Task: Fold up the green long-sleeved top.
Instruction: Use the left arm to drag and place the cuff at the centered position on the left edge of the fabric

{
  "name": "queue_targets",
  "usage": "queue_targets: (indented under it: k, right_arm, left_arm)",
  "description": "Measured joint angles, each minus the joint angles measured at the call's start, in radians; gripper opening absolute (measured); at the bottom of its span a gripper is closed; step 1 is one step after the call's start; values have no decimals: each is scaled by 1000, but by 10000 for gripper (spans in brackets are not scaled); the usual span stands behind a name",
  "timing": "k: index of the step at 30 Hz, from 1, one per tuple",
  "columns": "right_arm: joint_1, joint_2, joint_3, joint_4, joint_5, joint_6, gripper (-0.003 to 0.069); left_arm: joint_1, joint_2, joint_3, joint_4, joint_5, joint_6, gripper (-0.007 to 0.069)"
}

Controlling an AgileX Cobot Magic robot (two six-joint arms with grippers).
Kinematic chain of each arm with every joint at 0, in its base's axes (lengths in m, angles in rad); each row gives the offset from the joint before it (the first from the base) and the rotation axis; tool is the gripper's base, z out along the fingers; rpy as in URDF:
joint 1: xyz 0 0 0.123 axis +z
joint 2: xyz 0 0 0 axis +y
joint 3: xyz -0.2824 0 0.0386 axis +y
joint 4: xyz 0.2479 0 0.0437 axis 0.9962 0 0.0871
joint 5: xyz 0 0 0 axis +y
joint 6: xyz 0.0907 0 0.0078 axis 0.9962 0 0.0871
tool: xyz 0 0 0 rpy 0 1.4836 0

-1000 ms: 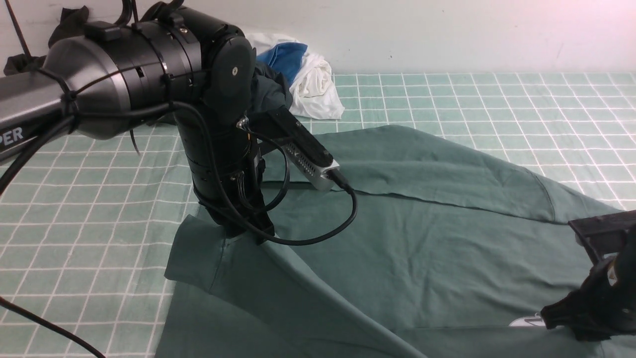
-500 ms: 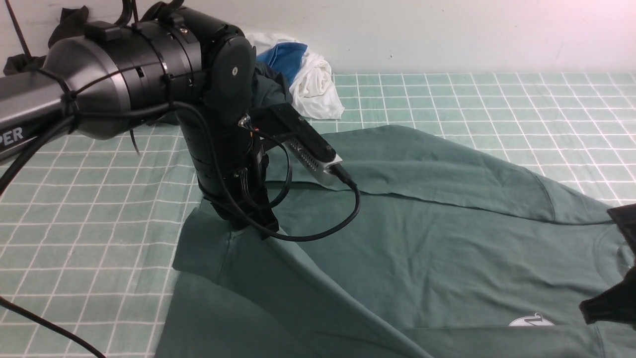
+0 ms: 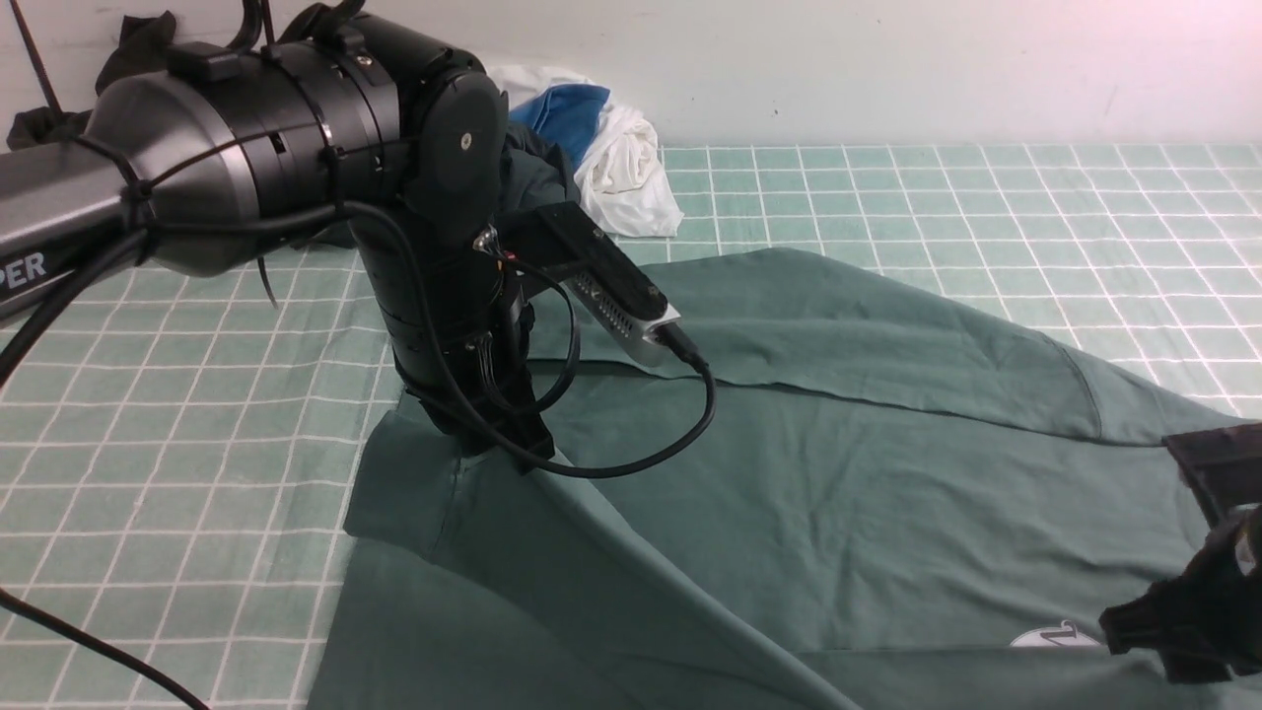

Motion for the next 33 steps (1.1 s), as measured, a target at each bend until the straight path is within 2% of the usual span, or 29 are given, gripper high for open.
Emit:
queue_targets:
  k: [3, 6, 8, 12, 13, 15, 16, 23, 26, 33]
  right_arm:
    - [0, 31, -9, -6, -6, -1, 387]
    - [0, 35, -12, -1, -3, -2, 372]
    - [0, 36, -13, 10, -5, -2, 320]
    - [0, 42, -15, 36, -10, -3, 146]
    - [0, 42, -15, 36, -10, -3, 136]
    - [0, 43, -15, 33, -19, -3, 36]
    - [0, 43, -15, 30, -19, -3, 22]
    - [0, 4, -7, -39, 24, 37, 0]
    - [0, -95, -1, -103, 116, 73, -1]
    - [-2, -217, 0, -166, 161, 115, -1]
  left_arm:
    - [0, 0, 0, 0, 1, 0, 27]
    - [0, 0, 0, 0, 1, 0, 27]
    - [0, 0, 0, 0, 2, 0, 27]
    - [0, 0, 0, 0, 2, 0, 27]
    - [0, 0, 0, 0, 2, 0, 27]
    - [0, 0, 0, 0, 6, 0, 27]
    - [0, 0, 0, 0, 8, 0, 27]
    - [0, 0, 0, 0, 18, 0, 27]
    - [0, 0, 0, -1, 10, 0, 27]
    - [0, 18, 0, 8, -121, 0, 27]
